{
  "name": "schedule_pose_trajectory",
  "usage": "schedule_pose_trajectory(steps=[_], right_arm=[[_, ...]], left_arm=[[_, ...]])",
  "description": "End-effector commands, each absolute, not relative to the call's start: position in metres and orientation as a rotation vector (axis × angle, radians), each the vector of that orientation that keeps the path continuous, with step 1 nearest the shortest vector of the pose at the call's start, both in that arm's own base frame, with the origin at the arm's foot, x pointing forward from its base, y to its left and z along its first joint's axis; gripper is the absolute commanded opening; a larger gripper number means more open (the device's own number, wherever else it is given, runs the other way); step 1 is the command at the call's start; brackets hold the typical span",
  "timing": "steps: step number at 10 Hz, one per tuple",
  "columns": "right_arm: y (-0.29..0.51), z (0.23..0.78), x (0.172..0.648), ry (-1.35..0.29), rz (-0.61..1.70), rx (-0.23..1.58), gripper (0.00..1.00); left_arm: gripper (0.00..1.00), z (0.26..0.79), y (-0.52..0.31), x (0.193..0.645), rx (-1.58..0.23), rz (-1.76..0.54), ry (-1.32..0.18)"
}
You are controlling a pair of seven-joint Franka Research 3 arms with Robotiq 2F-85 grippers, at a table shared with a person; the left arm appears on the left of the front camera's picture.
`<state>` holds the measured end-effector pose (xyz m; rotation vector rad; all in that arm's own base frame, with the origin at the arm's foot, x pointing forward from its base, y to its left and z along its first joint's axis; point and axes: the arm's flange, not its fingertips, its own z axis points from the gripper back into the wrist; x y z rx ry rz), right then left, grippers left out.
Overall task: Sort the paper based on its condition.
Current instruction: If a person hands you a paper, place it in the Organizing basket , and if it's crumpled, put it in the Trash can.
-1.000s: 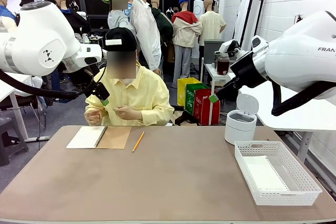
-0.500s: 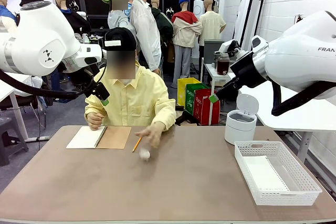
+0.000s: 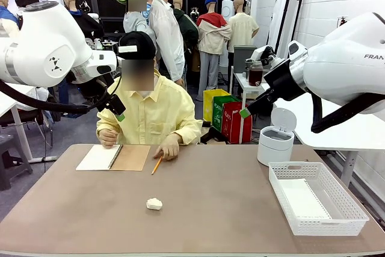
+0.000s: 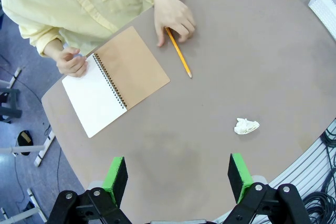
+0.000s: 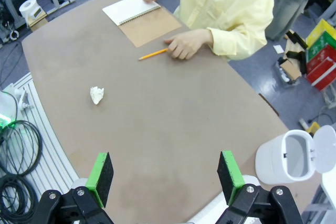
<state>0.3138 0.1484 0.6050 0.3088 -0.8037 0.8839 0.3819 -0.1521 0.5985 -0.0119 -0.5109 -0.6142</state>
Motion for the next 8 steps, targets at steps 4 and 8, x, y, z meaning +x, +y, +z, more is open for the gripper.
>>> schedule_pose_trajectory(steps=[4, 8], right_arm=[[0.160, 0.604, 0.315, -0.796, 0.915, 0.306, 1.00], [0.223, 0.576, 0.319, -0.722, 1.074, 0.299, 1.00]], left_arm=[[1.00, 0.600, -0.150, 0.383, -0.011, -0.615, -0.514], [1.00, 0.600, -0.150, 0.383, -0.011, -0.615, -0.514]])
